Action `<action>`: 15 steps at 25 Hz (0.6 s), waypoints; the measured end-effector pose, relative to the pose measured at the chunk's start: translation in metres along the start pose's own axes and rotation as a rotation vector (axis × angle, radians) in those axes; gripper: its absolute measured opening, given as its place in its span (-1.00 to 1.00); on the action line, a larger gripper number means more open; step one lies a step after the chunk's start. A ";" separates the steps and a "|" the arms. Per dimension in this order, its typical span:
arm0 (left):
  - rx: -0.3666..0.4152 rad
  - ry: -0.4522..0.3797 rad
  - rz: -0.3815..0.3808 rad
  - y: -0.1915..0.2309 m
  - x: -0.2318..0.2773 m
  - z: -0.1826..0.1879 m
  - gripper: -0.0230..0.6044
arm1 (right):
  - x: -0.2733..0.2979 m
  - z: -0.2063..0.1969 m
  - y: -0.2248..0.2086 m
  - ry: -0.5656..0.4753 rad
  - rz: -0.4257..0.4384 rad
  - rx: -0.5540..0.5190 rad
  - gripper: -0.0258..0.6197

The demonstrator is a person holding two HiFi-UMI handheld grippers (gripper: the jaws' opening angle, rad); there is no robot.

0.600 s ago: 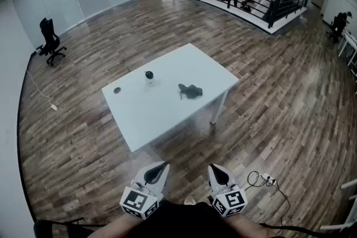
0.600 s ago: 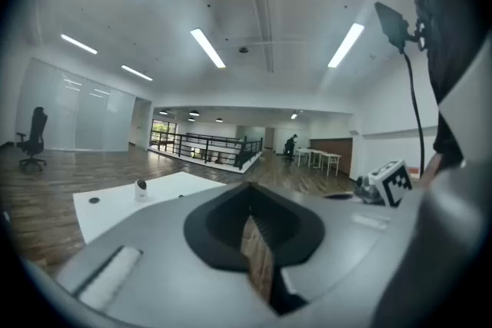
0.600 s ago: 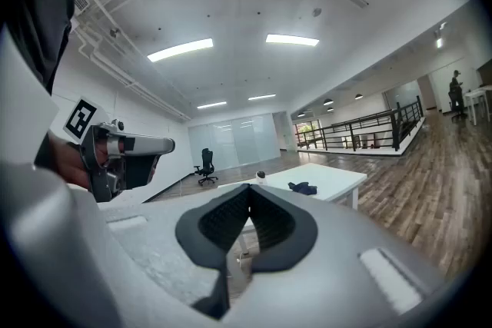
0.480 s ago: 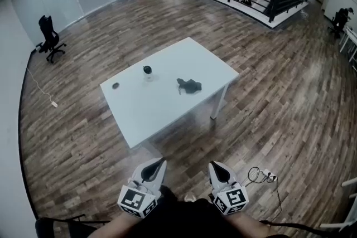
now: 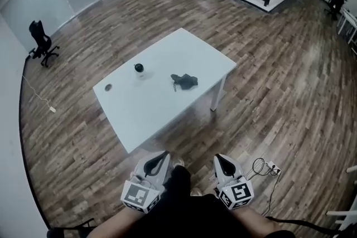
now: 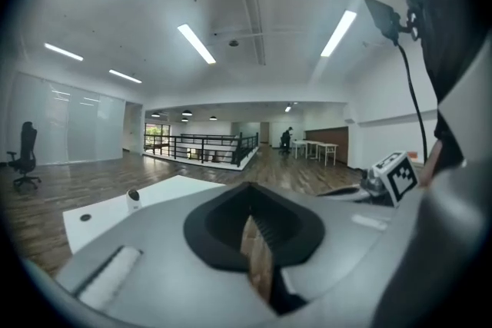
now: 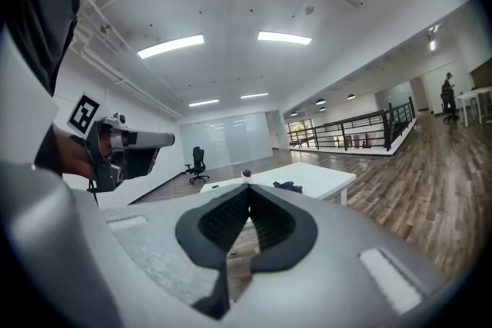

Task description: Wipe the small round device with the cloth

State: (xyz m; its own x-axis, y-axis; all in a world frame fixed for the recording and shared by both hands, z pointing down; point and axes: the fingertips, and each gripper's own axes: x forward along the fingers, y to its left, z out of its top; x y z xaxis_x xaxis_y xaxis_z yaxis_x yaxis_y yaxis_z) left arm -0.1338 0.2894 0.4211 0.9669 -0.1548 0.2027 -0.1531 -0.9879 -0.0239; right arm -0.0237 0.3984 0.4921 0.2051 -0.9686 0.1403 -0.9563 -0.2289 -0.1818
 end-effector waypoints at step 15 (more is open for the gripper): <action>-0.071 -0.042 -0.166 0.064 0.098 0.023 -0.91 | 0.076 0.025 -0.025 0.063 -0.070 -0.099 -0.92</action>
State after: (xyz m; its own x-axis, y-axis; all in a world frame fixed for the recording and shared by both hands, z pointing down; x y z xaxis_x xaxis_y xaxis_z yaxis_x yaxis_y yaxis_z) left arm -0.0438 0.2110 0.4172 0.9876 0.0089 0.1570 -0.0031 -0.9971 0.0760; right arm 0.0214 0.3277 0.4828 0.2617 -0.9418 0.2108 -0.9566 -0.2821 -0.0727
